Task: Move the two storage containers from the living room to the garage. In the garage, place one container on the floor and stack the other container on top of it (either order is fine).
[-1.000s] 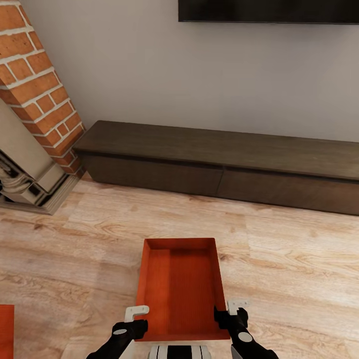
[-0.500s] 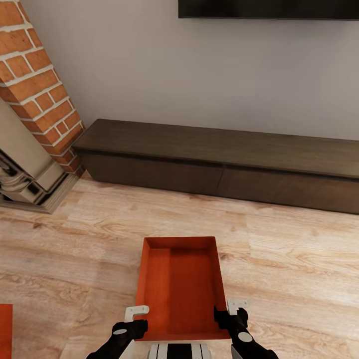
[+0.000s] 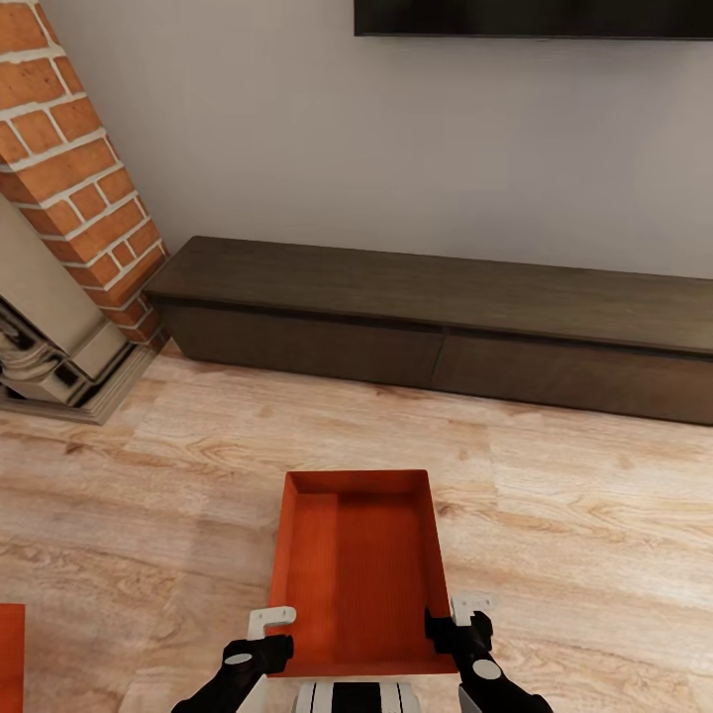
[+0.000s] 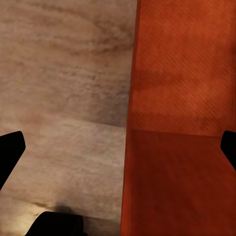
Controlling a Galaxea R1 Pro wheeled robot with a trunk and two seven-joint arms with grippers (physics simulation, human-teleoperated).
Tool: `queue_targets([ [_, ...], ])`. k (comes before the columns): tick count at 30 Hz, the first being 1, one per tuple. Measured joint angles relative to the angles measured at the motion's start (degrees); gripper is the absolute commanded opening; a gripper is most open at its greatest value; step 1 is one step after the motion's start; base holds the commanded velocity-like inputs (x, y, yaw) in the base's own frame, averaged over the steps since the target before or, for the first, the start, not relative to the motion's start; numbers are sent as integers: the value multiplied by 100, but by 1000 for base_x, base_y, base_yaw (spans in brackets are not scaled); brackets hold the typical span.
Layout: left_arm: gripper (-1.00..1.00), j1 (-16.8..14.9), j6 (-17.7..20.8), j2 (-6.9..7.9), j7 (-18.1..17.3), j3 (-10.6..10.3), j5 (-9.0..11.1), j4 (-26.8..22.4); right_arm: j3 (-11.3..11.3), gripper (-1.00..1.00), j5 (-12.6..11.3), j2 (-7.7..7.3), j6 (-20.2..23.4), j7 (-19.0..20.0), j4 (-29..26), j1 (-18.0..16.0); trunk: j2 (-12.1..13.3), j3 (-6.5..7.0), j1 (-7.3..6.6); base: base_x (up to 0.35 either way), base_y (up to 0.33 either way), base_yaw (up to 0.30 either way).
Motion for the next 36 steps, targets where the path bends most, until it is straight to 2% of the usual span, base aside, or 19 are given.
queue_targets([
  [9,100,0,0,0,0,-4,0,0,0,100,0,-1,-7,0,0,0,0,0,0,0,0,0],
  [15,100,-1,0,0,0,1,0,0,-1,100,0,-1,-8,0,0,0,-239,-107,131,0,0,0],
  [36,100,0,0,-2,8,2,-6,5,13,100,6,7,-76,-11,0,0,-241,-108,132,0,0,0],
])
